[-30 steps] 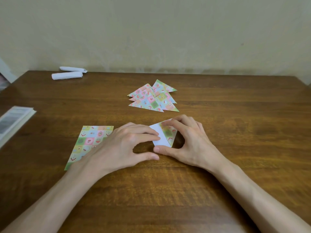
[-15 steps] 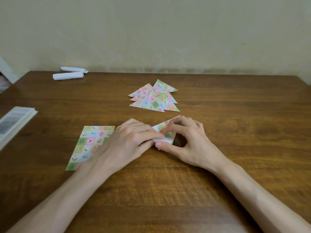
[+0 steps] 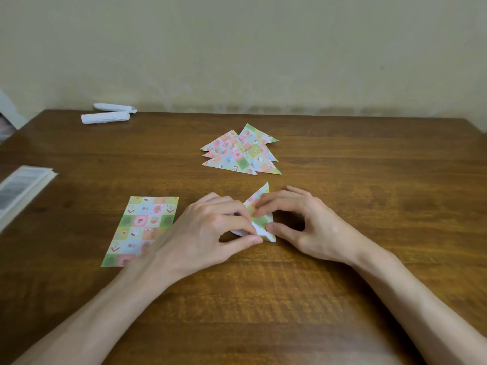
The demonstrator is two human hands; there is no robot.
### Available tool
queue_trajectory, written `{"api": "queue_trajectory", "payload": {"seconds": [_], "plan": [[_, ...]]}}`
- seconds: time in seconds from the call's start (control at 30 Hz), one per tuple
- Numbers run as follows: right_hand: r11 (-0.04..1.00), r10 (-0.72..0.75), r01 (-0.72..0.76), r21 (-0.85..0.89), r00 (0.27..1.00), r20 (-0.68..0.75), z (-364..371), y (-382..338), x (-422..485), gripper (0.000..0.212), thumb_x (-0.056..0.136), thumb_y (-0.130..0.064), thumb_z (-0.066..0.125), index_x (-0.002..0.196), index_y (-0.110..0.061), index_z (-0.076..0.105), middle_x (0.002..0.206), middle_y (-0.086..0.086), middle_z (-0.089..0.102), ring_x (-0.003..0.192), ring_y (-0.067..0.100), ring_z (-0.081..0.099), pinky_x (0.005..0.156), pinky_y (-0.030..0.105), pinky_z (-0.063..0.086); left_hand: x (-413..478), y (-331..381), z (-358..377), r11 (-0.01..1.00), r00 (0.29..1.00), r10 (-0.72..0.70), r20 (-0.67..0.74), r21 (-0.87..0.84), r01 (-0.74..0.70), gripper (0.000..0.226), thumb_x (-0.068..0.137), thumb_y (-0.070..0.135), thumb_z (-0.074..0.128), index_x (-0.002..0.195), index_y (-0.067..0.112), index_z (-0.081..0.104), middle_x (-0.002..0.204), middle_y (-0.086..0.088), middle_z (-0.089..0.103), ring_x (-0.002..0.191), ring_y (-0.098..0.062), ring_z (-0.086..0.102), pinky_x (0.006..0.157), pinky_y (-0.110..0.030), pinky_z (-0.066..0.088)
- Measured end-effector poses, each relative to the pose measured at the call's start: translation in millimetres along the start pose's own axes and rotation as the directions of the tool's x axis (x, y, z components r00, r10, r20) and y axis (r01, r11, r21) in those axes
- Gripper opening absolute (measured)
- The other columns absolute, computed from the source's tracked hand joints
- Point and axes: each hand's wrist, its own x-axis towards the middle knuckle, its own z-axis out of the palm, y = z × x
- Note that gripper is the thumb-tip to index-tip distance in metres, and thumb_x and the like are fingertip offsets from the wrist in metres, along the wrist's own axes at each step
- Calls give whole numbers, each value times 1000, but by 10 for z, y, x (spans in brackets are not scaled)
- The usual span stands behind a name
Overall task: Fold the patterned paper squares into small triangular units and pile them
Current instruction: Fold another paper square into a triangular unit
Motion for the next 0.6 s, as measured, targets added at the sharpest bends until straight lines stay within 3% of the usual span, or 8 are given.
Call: {"api": "queue_trajectory", "payload": {"seconds": [0.23,0.37,0.6], "plan": [[998,-20,21,64,1000,-12,-7,1,1,24,101,-18,67,121,-29,72,129,-19,67,134,-1,52,125,49,23,36,33,92,984,989,-147,-25,-101,144,18,91,52,68,92,36,76,94,20,64,93,-1,59,86,-29,42],[997,-13,10,77,999,32,-38,-21,-16,36,93,-12,71,126,-26,70,133,-16,64,137,3,49,121,46,32,35,30,106,966,973,-229,-7,-126,226,17,87,54,68,88,38,72,93,20,62,98,-5,58,88,-31,41],[999,-37,37,31,999,26,-31,-28,-12,37,92,-29,77,129,-28,69,136,-15,61,135,2,50,118,37,35,34,34,74,954,964,-264,36,-140,267,10,87,49,75,89,40,69,97,21,61,103,-4,57,90,-28,39]]}}
